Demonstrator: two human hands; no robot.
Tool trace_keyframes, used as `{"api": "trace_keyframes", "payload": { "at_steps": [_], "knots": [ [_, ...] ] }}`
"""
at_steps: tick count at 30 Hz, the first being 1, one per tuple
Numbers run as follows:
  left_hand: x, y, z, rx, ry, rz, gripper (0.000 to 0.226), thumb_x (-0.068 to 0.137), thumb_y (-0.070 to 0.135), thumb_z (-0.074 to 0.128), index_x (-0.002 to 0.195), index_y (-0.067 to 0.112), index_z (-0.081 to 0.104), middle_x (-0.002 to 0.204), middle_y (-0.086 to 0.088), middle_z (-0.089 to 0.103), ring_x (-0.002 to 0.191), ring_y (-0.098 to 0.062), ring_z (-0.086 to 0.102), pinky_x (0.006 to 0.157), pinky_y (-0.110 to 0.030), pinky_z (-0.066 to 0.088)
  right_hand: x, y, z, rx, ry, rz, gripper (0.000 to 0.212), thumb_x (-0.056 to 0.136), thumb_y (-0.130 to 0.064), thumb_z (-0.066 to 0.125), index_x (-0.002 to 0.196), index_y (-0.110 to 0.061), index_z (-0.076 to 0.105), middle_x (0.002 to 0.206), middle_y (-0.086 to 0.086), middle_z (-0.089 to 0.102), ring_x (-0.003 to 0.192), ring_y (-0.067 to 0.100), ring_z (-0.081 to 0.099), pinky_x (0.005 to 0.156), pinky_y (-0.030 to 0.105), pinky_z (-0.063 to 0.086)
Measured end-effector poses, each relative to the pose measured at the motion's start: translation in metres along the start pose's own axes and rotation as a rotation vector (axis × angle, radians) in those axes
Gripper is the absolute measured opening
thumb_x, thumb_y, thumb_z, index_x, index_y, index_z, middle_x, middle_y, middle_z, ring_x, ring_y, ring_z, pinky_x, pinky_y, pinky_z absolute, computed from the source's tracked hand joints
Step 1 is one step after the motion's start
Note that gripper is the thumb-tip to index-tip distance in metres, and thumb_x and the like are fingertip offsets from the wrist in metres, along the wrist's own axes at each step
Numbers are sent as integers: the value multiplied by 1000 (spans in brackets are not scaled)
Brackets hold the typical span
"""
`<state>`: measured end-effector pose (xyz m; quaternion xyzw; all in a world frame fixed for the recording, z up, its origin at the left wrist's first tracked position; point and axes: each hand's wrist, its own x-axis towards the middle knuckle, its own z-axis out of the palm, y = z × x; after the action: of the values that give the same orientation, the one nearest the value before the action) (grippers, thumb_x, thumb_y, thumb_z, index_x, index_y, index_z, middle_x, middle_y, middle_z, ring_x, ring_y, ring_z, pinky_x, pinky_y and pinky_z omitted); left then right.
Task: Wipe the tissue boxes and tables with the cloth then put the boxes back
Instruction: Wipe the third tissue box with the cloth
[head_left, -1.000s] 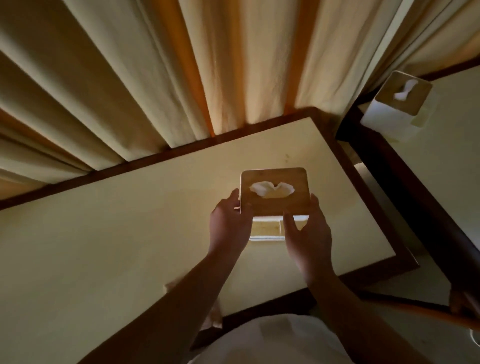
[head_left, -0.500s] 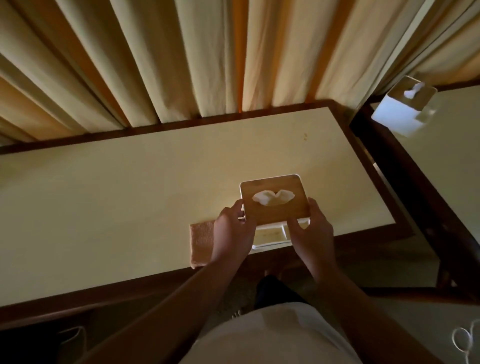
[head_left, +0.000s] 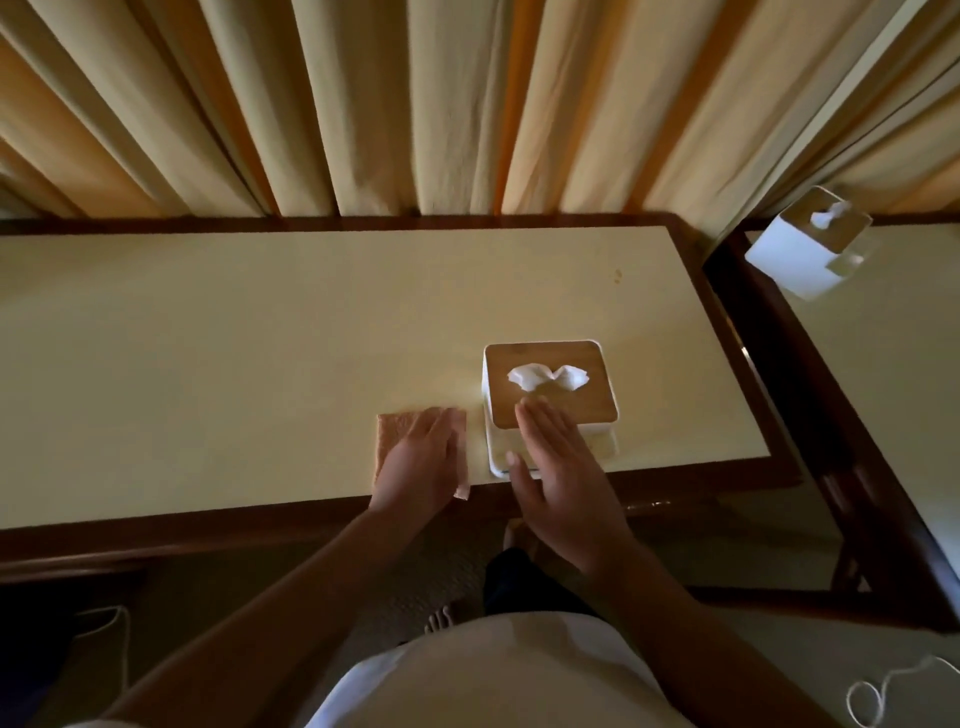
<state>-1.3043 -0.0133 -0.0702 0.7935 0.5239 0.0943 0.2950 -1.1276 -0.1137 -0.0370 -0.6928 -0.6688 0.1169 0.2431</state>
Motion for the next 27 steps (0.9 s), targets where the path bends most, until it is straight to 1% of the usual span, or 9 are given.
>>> {"api": "trace_keyframes", "payload": {
  "at_steps": [2,5,14,19,20,22,24,25,27],
  "knots": [
    [0,-19,12,153,-179,60,61,110,26,46,166,15,23,172,-7,23,158,-29,24,127,-40,24,2,3,7,-83,-68,-8,63,110,-38,40,164,-11,22,172,6,17,160,12,1,131,42,12],
    [-6,-31,26,322,-321,127,76,112,35,38,168,16,-10,175,-11,-13,161,-33,-14,132,-49,-1,4,5,11,-188,-141,-36,66,110,-44,31,165,-13,11,174,6,4,160,14,-10,131,46,6],
    [-16,-30,16,346,-358,143,91,108,31,52,164,3,-15,175,-14,-14,161,-33,-16,129,-45,-6,3,13,24,-227,-20,-59,63,106,-33,46,161,-6,31,171,11,22,161,18,8,129,49,15],
    [-21,-41,23,291,-230,120,80,104,11,53,168,12,6,177,-6,8,163,-25,0,129,-34,-4,2,11,28,-278,-27,-58,66,105,-32,47,160,-2,29,170,14,21,161,23,9,129,51,15],
    [-23,-41,23,251,-182,103,76,102,8,53,168,15,16,176,-5,16,163,-24,9,130,-33,3,3,11,27,-277,-36,-54,66,105,-33,46,161,-2,28,170,14,21,161,23,8,130,50,14],
    [-26,-38,25,115,-37,16,53,103,9,50,154,25,48,164,-3,44,149,-27,45,121,-42,38,3,13,26,-258,-52,-59,66,105,-34,43,161,-2,28,171,13,21,161,22,7,130,49,13],
    [-20,-30,21,-138,97,-120,23,105,16,50,116,28,66,127,5,72,111,-18,69,89,-44,60,4,15,23,-232,-64,-63,65,104,-33,41,161,-3,28,171,12,20,161,20,5,130,48,11],
    [-13,-24,19,-360,131,-198,19,105,16,50,105,26,66,113,11,75,103,-11,70,85,-41,61,5,14,21,-214,-73,-57,65,104,-31,41,161,-4,28,171,11,19,161,18,3,131,47,8],
    [5,-7,10,-822,120,-347,22,109,18,48,106,21,70,110,13,76,104,-5,70,94,-38,60,6,10,17,-182,-112,-32,67,102,-28,41,163,-6,24,172,9,15,161,16,-1,131,44,3]
  ]
}}
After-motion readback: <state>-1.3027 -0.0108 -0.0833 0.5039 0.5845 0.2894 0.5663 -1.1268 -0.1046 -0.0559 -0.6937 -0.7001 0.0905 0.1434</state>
